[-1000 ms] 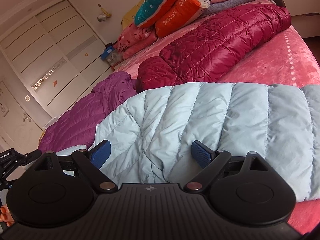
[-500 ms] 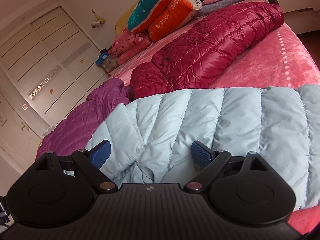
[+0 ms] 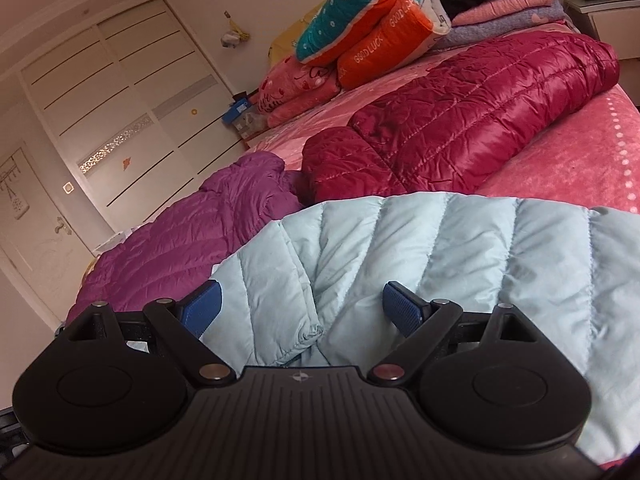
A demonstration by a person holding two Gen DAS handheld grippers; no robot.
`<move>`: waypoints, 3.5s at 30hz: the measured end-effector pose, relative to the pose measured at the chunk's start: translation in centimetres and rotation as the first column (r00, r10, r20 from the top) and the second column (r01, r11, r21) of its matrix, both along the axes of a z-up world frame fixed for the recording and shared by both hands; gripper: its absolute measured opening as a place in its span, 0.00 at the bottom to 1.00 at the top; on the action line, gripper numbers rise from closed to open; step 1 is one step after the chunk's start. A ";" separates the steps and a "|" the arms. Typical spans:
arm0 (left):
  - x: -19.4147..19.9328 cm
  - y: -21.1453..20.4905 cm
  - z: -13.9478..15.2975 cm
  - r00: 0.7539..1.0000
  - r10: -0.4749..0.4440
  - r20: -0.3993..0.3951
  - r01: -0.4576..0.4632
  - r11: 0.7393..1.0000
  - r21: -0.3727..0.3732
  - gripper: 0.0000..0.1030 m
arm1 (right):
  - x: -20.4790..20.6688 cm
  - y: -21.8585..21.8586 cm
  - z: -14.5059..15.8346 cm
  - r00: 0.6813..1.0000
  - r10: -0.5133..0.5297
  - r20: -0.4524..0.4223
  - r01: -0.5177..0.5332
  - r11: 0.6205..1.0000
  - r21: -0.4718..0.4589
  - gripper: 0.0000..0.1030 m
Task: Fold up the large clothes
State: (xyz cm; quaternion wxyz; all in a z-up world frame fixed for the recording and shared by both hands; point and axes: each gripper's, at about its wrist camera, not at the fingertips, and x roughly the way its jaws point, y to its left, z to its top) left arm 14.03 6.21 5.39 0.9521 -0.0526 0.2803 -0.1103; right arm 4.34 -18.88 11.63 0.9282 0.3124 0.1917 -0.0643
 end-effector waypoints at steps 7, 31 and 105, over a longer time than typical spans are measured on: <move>0.1 1.9 -0.3 1.000 -0.021 -0.005 0.021 1.000 -0.004 0.62 | 1.9 1.4 0.4 0.999 0.037 0.022 -0.035 0.997 -0.071 1.00; 3.2 2.6 -4.1 0.999 0.008 0.035 -0.009 0.999 0.038 0.73 | 8.7 6.0 -3.3 0.947 0.121 -0.299 -0.222 0.917 -0.331 1.00; -26.2 -8.1 10.9 0.939 -0.340 0.058 0.339 0.940 0.037 0.93 | -33.1 -14.9 -6.1 0.775 -0.546 -0.317 0.630 0.638 0.443 1.00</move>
